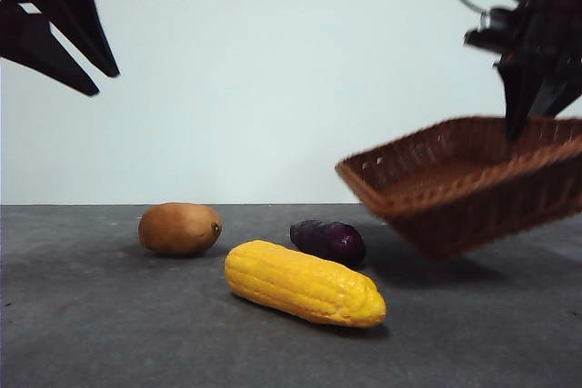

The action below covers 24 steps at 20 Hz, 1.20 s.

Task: Help me put the vegetables on the table into the basket

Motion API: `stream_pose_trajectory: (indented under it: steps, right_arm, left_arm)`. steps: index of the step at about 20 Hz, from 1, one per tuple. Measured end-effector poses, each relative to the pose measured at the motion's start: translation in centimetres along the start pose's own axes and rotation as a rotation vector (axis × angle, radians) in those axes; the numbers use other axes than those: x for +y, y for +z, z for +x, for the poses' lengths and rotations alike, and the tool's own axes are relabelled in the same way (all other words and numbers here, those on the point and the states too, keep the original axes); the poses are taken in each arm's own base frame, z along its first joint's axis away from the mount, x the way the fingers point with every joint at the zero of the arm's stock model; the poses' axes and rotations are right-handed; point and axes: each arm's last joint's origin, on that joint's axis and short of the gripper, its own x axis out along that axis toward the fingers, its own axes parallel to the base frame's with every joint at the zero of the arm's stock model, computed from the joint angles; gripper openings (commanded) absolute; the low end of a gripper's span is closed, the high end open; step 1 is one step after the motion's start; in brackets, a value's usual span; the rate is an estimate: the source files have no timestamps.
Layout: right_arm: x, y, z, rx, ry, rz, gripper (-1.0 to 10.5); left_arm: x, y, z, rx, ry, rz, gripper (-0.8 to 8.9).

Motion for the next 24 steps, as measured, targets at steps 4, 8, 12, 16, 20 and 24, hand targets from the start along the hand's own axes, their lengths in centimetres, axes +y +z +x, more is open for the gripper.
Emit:
stream_pose_trajectory:
  steps: [4,8,12,16,20,24]
  right_arm:
    - [1.0,-1.8,-4.2,-0.062,-0.005,-0.014,-0.2]
    - [1.5,-3.2,-6.2,-0.066,-0.024,-0.034,-0.2]
    - [1.6,-3.5,-6.7,-0.076,-0.03,-0.044,-0.2]
    - [1.6,-3.5,-6.7,-0.072,-0.031,-0.062,-0.2]
    - [1.3,-3.5,-6.8,-0.074,-0.034,-0.058,-0.2]
    - [0.8,-3.6,-6.9,-0.065,-0.046,-0.043,-0.2]
  left_arm:
    - [-3.3,-0.2,2.7,0.088,-0.048,0.36,1.77]
    - [-6.7,-1.2,4.8,0.144,0.015,0.838,3.81]
    - [-9.9,-1.3,6.1,0.045,-0.008,1.319,5.77]
    - [-10.2,-1.3,9.2,0.127,0.081,1.443,5.76]
    - [-9.6,-1.4,12.9,0.222,0.066,1.446,5.75]
    - [-9.0,-1.5,15.6,0.265,0.061,1.438,5.65]
